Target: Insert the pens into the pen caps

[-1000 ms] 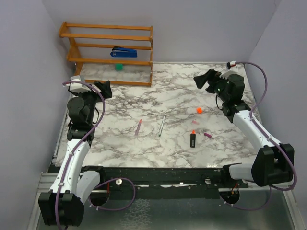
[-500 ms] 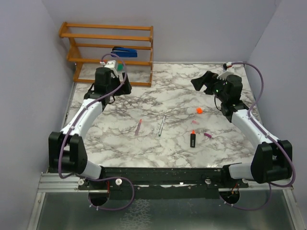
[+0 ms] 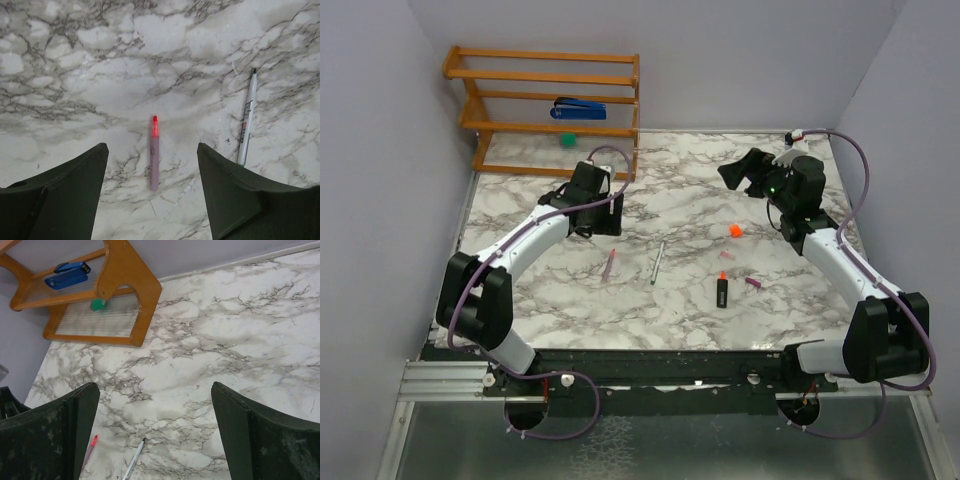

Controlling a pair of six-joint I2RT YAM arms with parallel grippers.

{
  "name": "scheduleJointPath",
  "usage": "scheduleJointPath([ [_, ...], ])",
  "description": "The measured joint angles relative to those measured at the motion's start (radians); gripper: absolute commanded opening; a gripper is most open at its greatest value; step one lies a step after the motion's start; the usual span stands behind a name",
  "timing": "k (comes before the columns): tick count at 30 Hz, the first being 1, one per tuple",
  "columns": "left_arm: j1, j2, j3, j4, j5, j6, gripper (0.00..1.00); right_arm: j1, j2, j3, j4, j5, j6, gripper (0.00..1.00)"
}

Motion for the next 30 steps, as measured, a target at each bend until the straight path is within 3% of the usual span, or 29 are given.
scheduleJointPath([
  [9, -0.071, -0.006, -0.157, -0.04, -0.012, -0.07, 0.64, 0.0, 0.0, -0.003, 0.0, 0.0, 0.0, 1.0],
  [30, -0.1, 0.08, -0.22, -0.023, -0.033, -0.13, 0.37, 0.0, 0.0, -0.003, 0.0, 0.0, 0.0, 1.0],
])
